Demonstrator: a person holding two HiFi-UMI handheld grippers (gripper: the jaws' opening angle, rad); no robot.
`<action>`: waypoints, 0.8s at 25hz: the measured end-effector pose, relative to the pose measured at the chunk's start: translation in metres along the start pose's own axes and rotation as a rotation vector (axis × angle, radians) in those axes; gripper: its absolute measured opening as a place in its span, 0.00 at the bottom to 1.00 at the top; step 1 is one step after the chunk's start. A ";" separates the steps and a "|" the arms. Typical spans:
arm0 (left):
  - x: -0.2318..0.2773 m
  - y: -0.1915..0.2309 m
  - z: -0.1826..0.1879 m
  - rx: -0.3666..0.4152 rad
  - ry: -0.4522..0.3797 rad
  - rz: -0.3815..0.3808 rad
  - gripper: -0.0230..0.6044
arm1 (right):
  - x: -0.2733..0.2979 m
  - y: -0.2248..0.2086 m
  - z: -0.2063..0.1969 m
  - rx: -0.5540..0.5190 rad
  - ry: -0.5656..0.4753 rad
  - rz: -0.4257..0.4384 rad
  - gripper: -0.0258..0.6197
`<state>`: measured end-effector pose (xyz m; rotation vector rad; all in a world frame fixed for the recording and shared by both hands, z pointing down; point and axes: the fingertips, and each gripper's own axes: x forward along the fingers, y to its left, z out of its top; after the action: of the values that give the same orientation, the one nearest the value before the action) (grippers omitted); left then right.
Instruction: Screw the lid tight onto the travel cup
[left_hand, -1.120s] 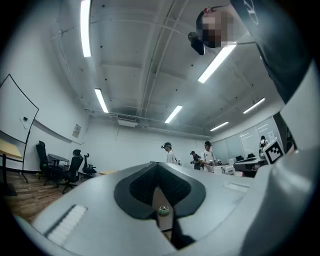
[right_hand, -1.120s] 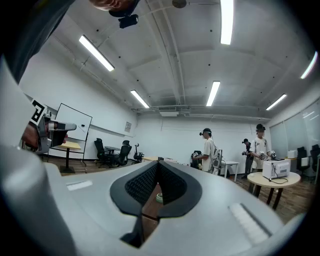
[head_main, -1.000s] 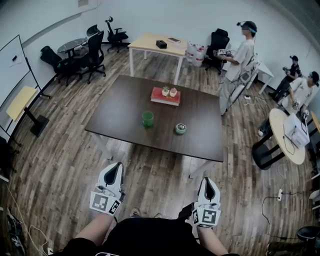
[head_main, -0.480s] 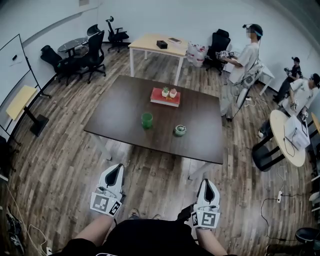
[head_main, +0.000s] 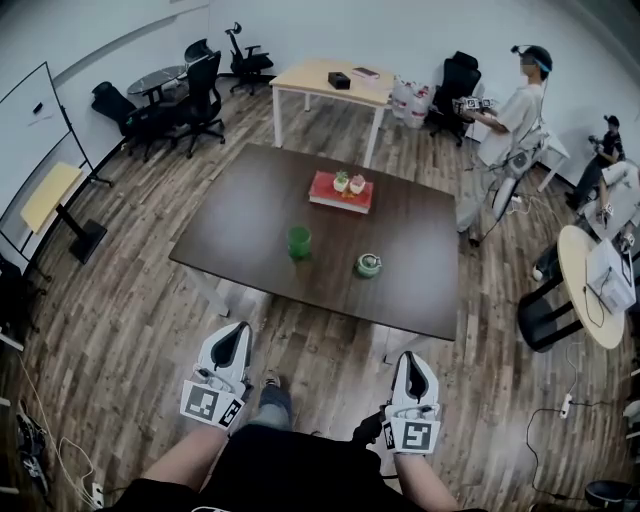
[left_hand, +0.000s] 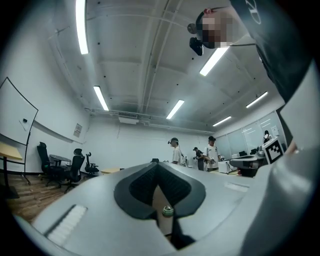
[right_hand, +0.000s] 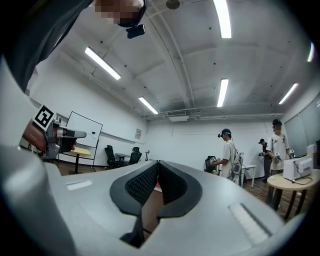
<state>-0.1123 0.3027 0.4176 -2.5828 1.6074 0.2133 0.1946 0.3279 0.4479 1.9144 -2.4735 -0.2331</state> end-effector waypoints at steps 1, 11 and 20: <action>0.009 0.007 -0.004 -0.002 -0.001 0.003 0.04 | 0.011 0.000 -0.002 -0.002 0.002 0.003 0.05; 0.167 0.102 -0.045 -0.039 -0.045 -0.094 0.04 | 0.173 -0.019 -0.008 -0.046 0.013 -0.058 0.05; 0.296 0.153 -0.065 -0.065 -0.050 -0.210 0.04 | 0.294 -0.047 -0.011 -0.048 0.019 -0.173 0.05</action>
<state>-0.1165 -0.0363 0.4315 -2.7463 1.3226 0.3154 0.1662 0.0322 0.4281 2.1022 -2.2698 -0.2709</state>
